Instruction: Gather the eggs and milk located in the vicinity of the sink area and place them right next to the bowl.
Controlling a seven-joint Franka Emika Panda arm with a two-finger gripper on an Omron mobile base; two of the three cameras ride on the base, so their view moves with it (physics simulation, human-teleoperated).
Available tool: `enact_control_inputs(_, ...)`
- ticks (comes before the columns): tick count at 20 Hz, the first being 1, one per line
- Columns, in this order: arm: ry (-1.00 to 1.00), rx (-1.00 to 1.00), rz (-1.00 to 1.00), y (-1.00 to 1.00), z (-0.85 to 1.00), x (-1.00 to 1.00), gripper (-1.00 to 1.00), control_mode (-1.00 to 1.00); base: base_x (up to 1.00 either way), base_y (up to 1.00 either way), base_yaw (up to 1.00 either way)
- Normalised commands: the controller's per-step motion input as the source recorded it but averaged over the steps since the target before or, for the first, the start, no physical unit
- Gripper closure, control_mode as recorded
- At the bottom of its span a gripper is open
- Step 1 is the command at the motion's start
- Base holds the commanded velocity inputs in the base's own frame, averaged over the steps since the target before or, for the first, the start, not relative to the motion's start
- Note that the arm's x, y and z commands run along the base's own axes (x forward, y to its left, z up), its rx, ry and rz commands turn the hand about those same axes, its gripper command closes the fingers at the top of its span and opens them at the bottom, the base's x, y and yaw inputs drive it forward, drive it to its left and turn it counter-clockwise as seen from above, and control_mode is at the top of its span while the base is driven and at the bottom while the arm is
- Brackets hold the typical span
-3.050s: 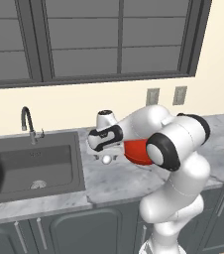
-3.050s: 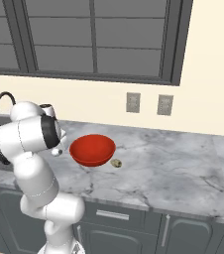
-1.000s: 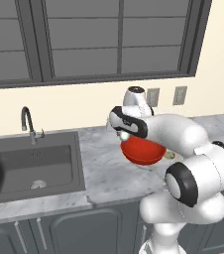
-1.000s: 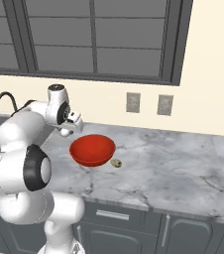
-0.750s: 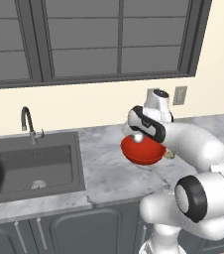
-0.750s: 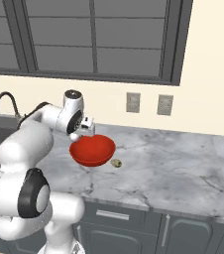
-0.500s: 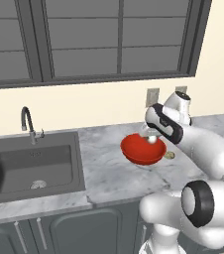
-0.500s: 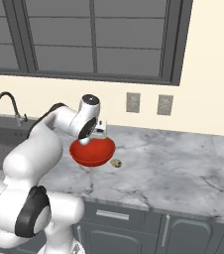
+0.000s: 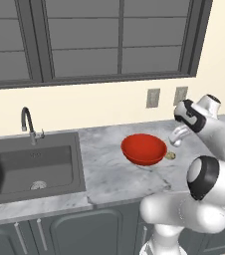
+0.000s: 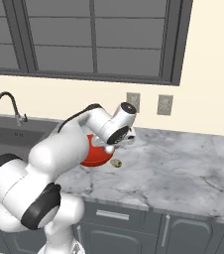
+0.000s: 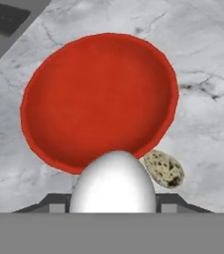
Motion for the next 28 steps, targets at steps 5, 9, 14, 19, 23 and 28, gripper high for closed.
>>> enact_control_inputs(5, 0.0, 0.0, 0.2, -0.45, -0.27, -0.04, 1.0, -1.0, 0.0, 0.0, 0.0)
enact_control_inputs(9, 0.0, -0.01, 0.24, -0.02, -0.39, -0.09, 1.0, -1.0, 0.0, 0.0, 0.0)
enact_control_inputs(14, 0.0, -0.05, 0.26, 0.0, -0.62, -0.07, 1.0, -1.0, 0.0, 0.0, 0.0)
enact_control_inputs(19, -0.07, -0.02, 0.13, 0.0, -0.24, 0.0, 1.0, -1.0, 0.0, 0.0, 0.0)
enact_control_inputs(23, -0.15, 0.0, 0.02, 0.08, -0.09, 0.0, 1.0, -1.0, 0.0, 0.0, 0.0)
enact_control_inputs(28, -0.18, 0.0, 0.0, 0.26, 0.0, 0.0, 1.0, -1.0, 0.0, 0.0, 0.0)
